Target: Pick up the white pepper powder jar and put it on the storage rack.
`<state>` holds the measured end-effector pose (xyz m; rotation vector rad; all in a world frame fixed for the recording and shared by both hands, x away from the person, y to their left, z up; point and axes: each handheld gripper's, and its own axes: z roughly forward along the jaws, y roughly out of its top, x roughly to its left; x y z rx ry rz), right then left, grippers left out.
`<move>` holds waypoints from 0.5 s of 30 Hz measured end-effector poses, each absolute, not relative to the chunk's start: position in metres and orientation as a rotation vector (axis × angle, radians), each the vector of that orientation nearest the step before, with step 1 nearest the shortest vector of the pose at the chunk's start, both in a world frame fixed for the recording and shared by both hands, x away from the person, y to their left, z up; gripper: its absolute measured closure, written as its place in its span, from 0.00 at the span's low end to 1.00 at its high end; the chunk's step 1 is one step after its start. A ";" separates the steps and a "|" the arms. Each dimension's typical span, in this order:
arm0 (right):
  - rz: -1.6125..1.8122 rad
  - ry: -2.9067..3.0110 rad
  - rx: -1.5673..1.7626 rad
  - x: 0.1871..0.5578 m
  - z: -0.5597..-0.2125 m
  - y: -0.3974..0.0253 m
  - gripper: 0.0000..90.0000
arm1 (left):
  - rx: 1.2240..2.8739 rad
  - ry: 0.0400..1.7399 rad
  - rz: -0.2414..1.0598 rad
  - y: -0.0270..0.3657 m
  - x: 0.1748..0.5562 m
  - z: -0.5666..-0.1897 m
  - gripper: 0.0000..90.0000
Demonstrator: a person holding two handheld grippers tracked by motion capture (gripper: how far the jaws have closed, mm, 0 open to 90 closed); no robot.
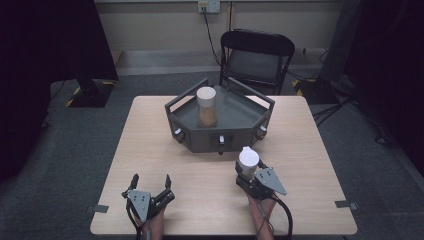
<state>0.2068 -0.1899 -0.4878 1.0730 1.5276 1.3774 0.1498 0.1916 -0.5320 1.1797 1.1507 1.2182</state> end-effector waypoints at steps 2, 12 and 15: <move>1.370 1.534 1.068 0.207 -0.484 -0.190 0.34 | 1.180 1.151 1.218 0.192 0.150 -0.532 0.00; 1.391 1.556 1.055 0.208 -0.472 -0.194 0.34 | 1.180 1.151 1.218 0.192 0.150 -0.532 0.00; 1.388 1.568 1.055 0.208 -0.469 -0.194 0.34 | 1.180 1.151 1.218 0.192 0.150 -0.532 0.00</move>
